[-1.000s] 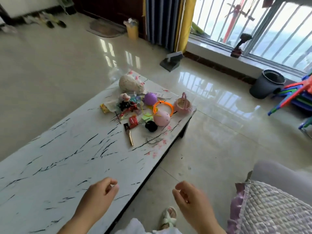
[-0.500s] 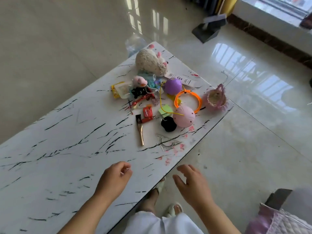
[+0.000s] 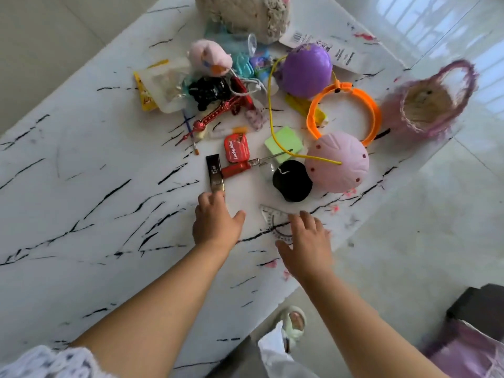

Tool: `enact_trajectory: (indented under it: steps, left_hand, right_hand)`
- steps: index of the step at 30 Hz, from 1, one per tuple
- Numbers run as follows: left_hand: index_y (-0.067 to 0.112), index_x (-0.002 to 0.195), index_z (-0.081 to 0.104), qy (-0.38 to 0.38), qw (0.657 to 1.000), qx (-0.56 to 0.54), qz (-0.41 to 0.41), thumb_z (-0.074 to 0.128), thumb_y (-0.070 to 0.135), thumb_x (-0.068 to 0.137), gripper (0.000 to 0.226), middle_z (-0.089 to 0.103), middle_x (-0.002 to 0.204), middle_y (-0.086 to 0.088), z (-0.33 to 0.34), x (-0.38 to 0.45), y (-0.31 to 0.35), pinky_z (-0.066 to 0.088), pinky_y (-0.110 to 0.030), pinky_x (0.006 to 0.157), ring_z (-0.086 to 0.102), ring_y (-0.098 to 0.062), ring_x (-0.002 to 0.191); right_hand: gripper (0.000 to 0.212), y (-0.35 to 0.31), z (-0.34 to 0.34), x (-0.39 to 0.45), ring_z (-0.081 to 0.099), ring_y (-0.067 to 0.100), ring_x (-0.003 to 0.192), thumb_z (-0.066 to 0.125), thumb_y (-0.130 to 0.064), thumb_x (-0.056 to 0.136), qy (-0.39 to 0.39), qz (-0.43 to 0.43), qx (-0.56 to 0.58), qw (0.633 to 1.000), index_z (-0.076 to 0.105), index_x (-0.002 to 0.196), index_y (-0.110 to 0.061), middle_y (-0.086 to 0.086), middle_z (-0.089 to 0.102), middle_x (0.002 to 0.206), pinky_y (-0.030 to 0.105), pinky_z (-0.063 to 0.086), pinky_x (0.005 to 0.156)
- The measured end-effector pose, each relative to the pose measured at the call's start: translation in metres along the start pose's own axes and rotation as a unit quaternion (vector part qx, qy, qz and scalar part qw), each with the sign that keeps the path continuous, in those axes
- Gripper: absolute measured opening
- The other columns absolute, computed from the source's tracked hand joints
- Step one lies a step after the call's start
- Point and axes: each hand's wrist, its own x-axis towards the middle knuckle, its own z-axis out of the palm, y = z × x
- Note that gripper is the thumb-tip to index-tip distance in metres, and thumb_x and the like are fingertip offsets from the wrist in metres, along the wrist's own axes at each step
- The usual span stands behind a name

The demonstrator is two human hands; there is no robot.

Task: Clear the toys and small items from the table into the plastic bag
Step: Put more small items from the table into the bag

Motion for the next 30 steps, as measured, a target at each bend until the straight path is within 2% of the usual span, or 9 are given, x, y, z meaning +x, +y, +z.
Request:
enact_trajectory:
  steps: [3, 8, 12, 14, 17, 19, 22, 27, 30]
  left_hand:
    - [0.018, 0.124, 0.039, 0.037, 0.999, -0.008, -0.007, 0.066, 0.028, 0.082, 0.051, 0.041, 0.128, -0.011, 0.011, 0.009, -0.005, 0.042, -0.037, 0.071, 0.053, -0.033, 0.106]
    - [0.015, 0.128, 0.031, 0.043, 0.998, -0.047, -0.024, 0.056, 0.01, 0.084, 0.051, 0.048, 0.121, -0.017, 0.015, 0.007, -0.022, 0.04, -0.035, 0.069, 0.057, -0.042, 0.092]
    - [0.017, 0.133, 0.025, 0.029, 0.996, -0.072, -0.033, 0.053, 0.007, 0.083, 0.059, 0.047, 0.121, -0.017, 0.005, -0.007, -0.034, 0.039, -0.033, 0.069, 0.056, -0.04, 0.089]
    - [0.017, 0.134, 0.024, 0.021, 0.995, -0.089, -0.028, 0.052, 0.006, 0.083, 0.059, 0.046, 0.119, -0.015, -0.004, -0.018, -0.036, 0.043, -0.035, 0.067, 0.055, -0.037, 0.08]
    - [0.016, 0.134, 0.027, 0.02, 0.993, -0.113, 0.004, 0.049, 0.007, 0.085, 0.055, 0.045, 0.121, -0.013, -0.018, -0.036, -0.034, 0.038, -0.03, 0.063, 0.049, -0.029, 0.072]
    - [0.016, 0.135, 0.03, 0.017, 0.991, -0.13, 0.029, 0.046, 0.008, 0.088, 0.051, 0.045, 0.123, -0.012, -0.029, -0.049, -0.028, 0.036, -0.028, 0.063, 0.049, -0.026, 0.073]
    - [0.016, 0.132, 0.037, 0.014, 0.987, -0.14, 0.078, 0.044, 0.01, 0.09, 0.043, 0.047, 0.123, -0.01, -0.044, -0.067, -0.013, 0.036, -0.027, 0.065, 0.048, -0.018, 0.076]
    - [0.019, 0.121, 0.046, -0.027, 0.976, -0.121, 0.18, 0.047, 0.014, 0.091, 0.031, 0.053, 0.109, -0.004, -0.061, -0.109, 0.013, 0.035, -0.022, 0.061, 0.048, -0.01, 0.075]
    - [0.02, 0.119, 0.048, -0.076, 0.963, -0.083, 0.244, 0.048, 0.016, 0.09, 0.03, 0.059, 0.104, -0.006, -0.063, -0.145, 0.029, 0.041, -0.028, 0.065, 0.054, -0.018, 0.082]
  right_hand:
    - [0.069, 0.001, 0.021, 0.008, 0.023, 0.027, 0.132, 0.058, -0.038, 0.083, 0.03, 0.005, -0.028, 0.999, 0.025, 0.14, -0.018, 0.005, 0.029, 0.143, 0.04, 0.022, 0.108]
    - [0.082, 0.008, 0.033, 0.013, 0.031, 0.027, 0.117, 0.069, -0.045, 0.072, 0.022, 0.047, -0.024, 0.998, 0.025, 0.137, -0.021, 0.006, 0.037, 0.125, 0.039, 0.022, 0.1]
    - [0.068, 0.003, 0.027, 0.012, 0.046, 0.024, 0.09, 0.072, -0.043, 0.073, -0.028, 0.054, 0.009, 0.998, 0.033, 0.122, -0.018, 0.008, 0.047, 0.112, 0.033, 0.04, 0.074]
    - [0.065, -0.001, 0.019, 0.005, 0.043, 0.02, 0.08, 0.071, -0.044, 0.074, -0.05, 0.061, 0.016, 0.997, 0.032, 0.12, -0.02, 0.005, 0.046, 0.109, 0.031, 0.039, 0.063]
    - [0.061, -0.006, 0.002, -0.014, 0.042, 0.018, 0.076, 0.067, -0.051, 0.074, -0.031, 0.079, 0.04, 0.996, 0.034, 0.116, -0.022, -0.001, 0.045, 0.102, 0.028, 0.035, 0.058]
    - [0.06, -0.007, -0.014, -0.033, 0.045, 0.02, 0.077, 0.065, -0.055, 0.074, -0.011, 0.094, 0.067, 0.993, 0.034, 0.114, -0.022, -0.001, 0.046, 0.105, 0.029, 0.034, 0.06]
    - [0.067, -0.002, -0.037, -0.067, 0.055, 0.026, 0.09, 0.064, -0.057, 0.073, 0.0, 0.129, 0.107, 0.986, 0.033, 0.121, -0.022, 0.0, 0.047, 0.114, 0.03, 0.036, 0.067]
    - [0.078, 0.017, -0.068, -0.144, 0.054, 0.025, 0.108, 0.065, -0.057, 0.072, 0.035, 0.195, 0.164, 0.966, 0.028, 0.132, -0.023, 0.0, 0.044, 0.127, 0.032, 0.043, 0.077]
    - [0.1, 0.03, -0.078, -0.201, 0.051, 0.022, 0.111, 0.071, -0.063, 0.062, 0.052, 0.231, 0.19, 0.953, 0.019, 0.139, -0.027, -0.001, 0.035, 0.128, 0.03, 0.043, 0.08]
